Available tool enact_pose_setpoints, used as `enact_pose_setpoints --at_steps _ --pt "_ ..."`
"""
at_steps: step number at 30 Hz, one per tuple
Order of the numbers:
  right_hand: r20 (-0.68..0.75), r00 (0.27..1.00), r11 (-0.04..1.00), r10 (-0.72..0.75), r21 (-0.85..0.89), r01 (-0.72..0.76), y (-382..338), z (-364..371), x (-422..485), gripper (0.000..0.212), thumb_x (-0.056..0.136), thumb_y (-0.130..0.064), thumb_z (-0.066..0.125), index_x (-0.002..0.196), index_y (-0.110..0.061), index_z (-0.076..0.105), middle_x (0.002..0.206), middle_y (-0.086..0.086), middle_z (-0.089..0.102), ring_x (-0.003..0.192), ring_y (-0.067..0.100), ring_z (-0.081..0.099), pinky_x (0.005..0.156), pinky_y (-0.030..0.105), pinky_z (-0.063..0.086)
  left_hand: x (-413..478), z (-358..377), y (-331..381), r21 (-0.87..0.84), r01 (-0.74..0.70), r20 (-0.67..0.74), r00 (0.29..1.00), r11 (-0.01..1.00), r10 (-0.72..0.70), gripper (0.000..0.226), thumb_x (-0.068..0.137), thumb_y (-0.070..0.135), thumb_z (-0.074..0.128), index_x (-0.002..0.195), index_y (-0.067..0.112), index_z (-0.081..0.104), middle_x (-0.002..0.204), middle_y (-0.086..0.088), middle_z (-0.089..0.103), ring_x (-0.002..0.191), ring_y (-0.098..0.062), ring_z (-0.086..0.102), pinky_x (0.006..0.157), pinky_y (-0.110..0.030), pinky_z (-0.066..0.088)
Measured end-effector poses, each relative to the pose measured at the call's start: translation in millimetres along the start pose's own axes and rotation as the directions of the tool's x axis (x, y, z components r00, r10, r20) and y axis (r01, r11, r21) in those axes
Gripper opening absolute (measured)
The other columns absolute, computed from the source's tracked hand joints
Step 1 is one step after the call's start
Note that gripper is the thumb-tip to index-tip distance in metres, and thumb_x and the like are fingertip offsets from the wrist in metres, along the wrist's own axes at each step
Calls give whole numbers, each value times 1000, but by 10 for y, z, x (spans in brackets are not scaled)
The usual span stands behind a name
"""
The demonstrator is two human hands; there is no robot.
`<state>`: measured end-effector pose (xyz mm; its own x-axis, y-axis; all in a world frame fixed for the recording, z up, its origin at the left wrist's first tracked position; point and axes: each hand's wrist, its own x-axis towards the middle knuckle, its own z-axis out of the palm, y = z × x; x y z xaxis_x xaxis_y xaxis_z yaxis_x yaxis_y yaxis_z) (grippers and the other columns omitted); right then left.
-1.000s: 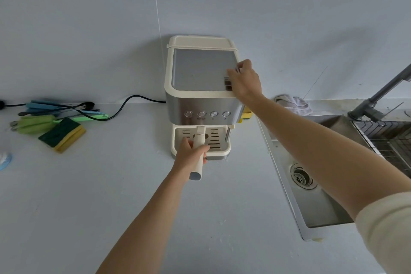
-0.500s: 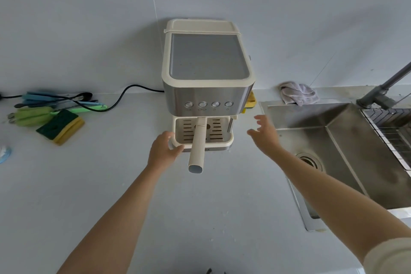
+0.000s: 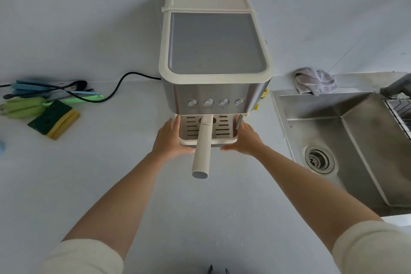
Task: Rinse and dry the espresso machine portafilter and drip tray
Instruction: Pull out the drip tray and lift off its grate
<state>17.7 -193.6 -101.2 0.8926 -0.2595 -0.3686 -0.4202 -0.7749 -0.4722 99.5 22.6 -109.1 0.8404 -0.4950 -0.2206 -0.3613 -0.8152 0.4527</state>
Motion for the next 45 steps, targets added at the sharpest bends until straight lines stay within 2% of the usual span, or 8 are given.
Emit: enact_pose_setpoints --at_steps 3,5,9,14,21,26,37,45 --pt "-21 999 999 28 28 -28 -27 -9 26 88 61 -38 81 133 -17 36 128 0 50 122 21 44 99 41 44 52 -2 1 2 0 -6 1000 1000 0 94 64 39 79 136 2 31 117 -17 50 109 -32 47 92 -39 38" --pt "-16 999 997 47 57 -46 -14 -6 43 94 60 -37 82 136 -13 33 129 2 51 121 23 47 99 43 45 72 3 -10 -6 -3 1 1000 1000 3 88 64 40 79 130 1 36 112 -19 52 104 -34 48 88 -40 40" --pt "5 998 994 55 91 -55 6 -5 45 105 56 -39 82 141 -14 26 127 2 56 118 24 52 96 45 48 64 13 -41 -33 4 21 1000 999 -3 85 65 40 78 128 0 37 112 -21 50 103 -37 48 85 -42 43" --pt "-16 1000 993 18 121 -16 -10 -37 -2 91 60 -31 83 133 -16 31 120 1 58 111 22 55 90 40 51 29 7 -35 -65 4 15 1000 998 -3 78 69 36 76 127 -2 39 111 -22 50 104 -38 48 86 -42 44" --pt "-29 998 990 -47 131 50 53 -12 -196 94 63 -31 82 135 -18 23 124 0 57 113 20 53 91 39 51 -215 45 5 -91 -7 -21 1000 996 5 82 73 31 74 138 6 31 102 -8 42 101 -27 46 80 -30 40" --pt "-50 995 985 -83 145 89 105 49 -394 90 61 -33 82 131 -22 27 120 -2 57 110 18 54 88 39 52 -468 108 16 -91 -8 -35 999 996 5 84 75 30 72 142 9 26 112 -10 44 104 -22 44 82 -28 42" --pt "-86 992 978 -90 183 105 250 218 -975 88 64 -34 81 133 -23 27 122 -4 55 110 14 54 89 33 52 -988 231 137 -103 -40 -34 999 994 37 96 73 42 73 146 12 18 131 -9 40 124 -23 38 102 -31 41" --pt "-93 995 975 -36 215 56 434 341 -1434 89 66 -30 81 136 -24 25 123 -5 54 112 13 53 91 35 51 -1282 486 219 -121 -83 -29 996 989 80 96 66 41 77 144 18 25 123 -6 44 117 -25 43 90 -33 49"
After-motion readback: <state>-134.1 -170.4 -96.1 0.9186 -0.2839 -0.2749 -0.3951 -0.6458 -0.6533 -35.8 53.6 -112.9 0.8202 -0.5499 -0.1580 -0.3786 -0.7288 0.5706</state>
